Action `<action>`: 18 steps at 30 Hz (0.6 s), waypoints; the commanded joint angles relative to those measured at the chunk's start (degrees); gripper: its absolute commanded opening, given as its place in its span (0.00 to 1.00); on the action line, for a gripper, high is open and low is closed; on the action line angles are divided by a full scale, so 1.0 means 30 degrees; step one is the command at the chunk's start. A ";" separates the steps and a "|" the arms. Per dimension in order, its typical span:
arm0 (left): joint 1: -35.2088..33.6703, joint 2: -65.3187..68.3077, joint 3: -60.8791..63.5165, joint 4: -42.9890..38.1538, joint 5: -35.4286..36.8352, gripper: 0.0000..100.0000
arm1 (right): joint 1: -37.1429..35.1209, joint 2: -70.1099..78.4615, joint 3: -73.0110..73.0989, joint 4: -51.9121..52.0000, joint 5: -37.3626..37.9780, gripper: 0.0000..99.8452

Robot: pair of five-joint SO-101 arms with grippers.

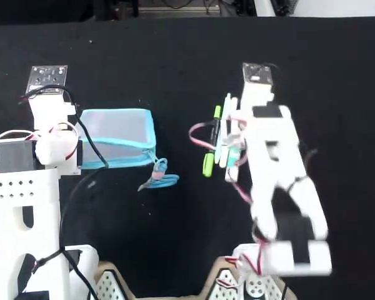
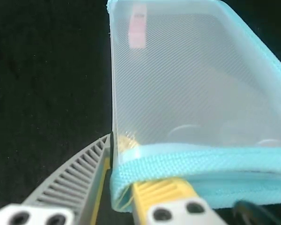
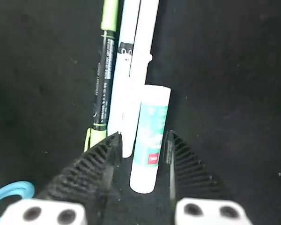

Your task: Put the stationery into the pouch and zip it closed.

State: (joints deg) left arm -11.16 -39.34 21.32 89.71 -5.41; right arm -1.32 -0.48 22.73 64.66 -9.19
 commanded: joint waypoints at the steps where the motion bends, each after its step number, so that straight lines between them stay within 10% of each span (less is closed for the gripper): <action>1: -0.0161 -0.0117 -0.0161 0.0147 0.0117 0.03 | 0.0293 0.2681 -0.3385 0.1231 -0.0205 0.15; 18: -0.0190 -0.0147 -0.0161 0.0147 0.0088 0.03 | 0.2549 0.7604 -0.6403 0.1758 0.2491 0.14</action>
State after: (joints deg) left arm -11.16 -39.34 21.32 89.71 -5.41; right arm 4.22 22.46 5.93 69.58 -6.11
